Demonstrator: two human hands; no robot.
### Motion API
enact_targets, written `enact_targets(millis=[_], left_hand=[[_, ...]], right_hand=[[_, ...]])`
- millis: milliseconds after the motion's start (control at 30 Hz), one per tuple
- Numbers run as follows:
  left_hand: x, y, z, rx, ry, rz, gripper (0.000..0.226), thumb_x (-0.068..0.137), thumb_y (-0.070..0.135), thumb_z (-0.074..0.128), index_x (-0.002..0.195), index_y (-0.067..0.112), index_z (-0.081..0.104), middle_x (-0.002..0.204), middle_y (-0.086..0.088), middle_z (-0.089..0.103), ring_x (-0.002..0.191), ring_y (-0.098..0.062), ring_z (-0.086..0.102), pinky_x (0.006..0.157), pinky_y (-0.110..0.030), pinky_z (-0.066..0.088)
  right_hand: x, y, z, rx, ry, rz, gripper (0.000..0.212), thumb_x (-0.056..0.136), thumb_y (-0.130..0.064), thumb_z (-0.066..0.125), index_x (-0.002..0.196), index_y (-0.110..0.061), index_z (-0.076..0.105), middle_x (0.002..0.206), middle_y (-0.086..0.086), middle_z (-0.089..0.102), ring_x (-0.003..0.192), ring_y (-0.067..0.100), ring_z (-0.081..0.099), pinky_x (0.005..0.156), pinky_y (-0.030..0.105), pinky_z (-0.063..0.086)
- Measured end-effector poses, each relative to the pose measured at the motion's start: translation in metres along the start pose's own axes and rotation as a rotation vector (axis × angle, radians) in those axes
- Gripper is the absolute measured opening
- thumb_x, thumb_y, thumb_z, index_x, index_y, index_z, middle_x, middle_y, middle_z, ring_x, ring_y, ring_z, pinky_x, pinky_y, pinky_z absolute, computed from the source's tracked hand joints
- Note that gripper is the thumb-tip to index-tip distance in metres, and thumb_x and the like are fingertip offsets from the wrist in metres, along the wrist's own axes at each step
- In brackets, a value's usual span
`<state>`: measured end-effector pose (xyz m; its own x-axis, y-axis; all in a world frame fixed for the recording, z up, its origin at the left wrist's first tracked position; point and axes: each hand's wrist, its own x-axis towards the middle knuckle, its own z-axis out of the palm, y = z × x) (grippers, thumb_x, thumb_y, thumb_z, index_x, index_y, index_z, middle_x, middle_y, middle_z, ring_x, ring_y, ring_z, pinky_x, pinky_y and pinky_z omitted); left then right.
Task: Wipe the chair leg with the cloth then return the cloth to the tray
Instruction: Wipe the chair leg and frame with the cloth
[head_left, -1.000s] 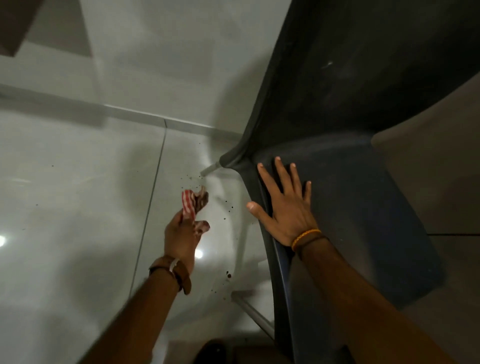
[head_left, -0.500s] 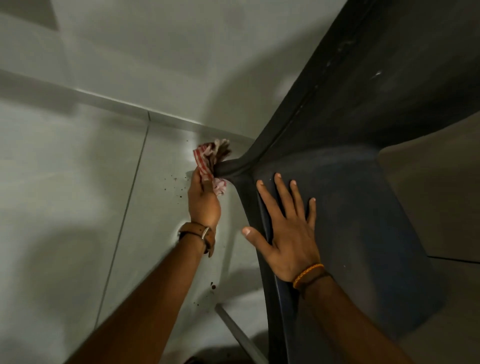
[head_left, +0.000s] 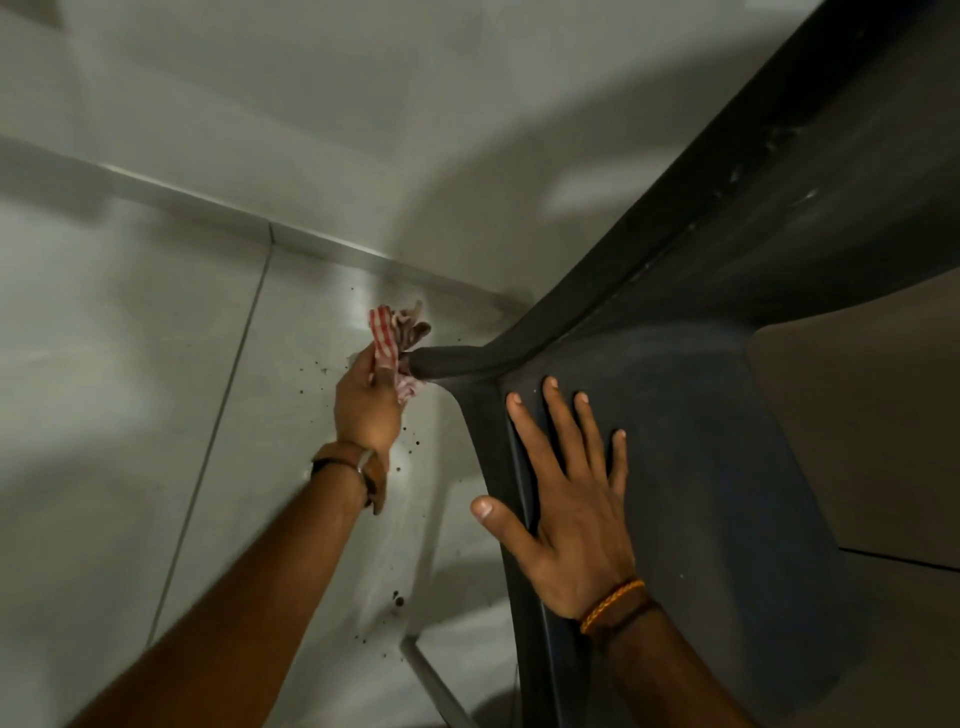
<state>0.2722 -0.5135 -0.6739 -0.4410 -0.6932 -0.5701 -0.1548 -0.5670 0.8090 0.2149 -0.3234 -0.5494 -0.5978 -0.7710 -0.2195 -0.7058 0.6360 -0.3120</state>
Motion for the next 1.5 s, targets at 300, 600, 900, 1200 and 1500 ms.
enact_targets(millis=[300, 600, 900, 1200, 1500], left_hand=[[0.023, -0.016, 0.007, 0.106, 0.097, -0.027, 0.033, 0.103, 0.013, 0.052, 0.127, 0.021, 0.071, 0.122, -0.002, 0.076, 0.106, -0.018, 0.072, 0.078, -0.022, 0.059], [0.178, -0.102, -0.026, 0.298, -0.051, -0.292, 0.041, 0.103, 0.001, 0.046, 0.143, -0.004, 0.051, 0.136, -0.034, 0.062, 0.095, -0.029, 0.058, 0.079, -0.04, 0.051], [0.119, -0.085, -0.012, 0.206, 0.05, -0.1, 0.037, 0.095, 0.0, 0.052, 0.129, 0.003, 0.066, 0.121, -0.03, 0.07, 0.114, -0.053, 0.065, 0.101, -0.061, 0.053], [0.013, -0.024, -0.005, 0.204, -0.049, 0.258, 0.018, 0.106, 0.035, 0.054, 0.112, 0.028, 0.07, 0.089, 0.0, 0.076, 0.079, -0.019, 0.072, 0.077, -0.027, 0.059], [0.179, -0.105, -0.029, 0.315, 0.002, -0.224, 0.045, 0.099, 0.052, 0.056, 0.109, 0.013, 0.076, 0.069, -0.008, 0.073, 0.068, -0.026, 0.066, 0.083, -0.039, 0.06]], right_hand=[[0.001, -0.001, 0.0, -0.026, -0.017, 0.006, 0.092, 0.09, -0.096, 0.021, 0.169, -0.05, 0.006, 0.182, -0.012, -0.006, 0.167, 0.02, -0.014, 0.127, 0.074, -0.005], [0.003, 0.005, 0.008, -0.003, 0.04, -0.019, 0.107, 0.075, -0.107, 0.01, 0.168, -0.052, 0.011, 0.181, -0.019, -0.003, 0.167, 0.015, -0.009, 0.125, 0.07, 0.001], [0.003, 0.001, 0.005, 0.027, 0.026, -0.018, 0.105, 0.074, -0.109, 0.019, 0.166, -0.058, 0.006, 0.179, -0.025, -0.008, 0.165, 0.009, -0.014, 0.127, 0.07, -0.005], [0.002, 0.0, 0.003, 0.008, -0.001, -0.007, 0.104, 0.077, -0.106, 0.019, 0.167, -0.055, 0.002, 0.18, -0.021, -0.01, 0.166, 0.014, -0.016, 0.127, 0.072, -0.007], [0.002, 0.002, 0.004, 0.032, 0.041, -0.016, 0.093, 0.084, -0.097, 0.03, 0.166, -0.058, 0.009, 0.179, -0.026, -0.005, 0.166, 0.01, -0.011, 0.128, 0.07, -0.004]])
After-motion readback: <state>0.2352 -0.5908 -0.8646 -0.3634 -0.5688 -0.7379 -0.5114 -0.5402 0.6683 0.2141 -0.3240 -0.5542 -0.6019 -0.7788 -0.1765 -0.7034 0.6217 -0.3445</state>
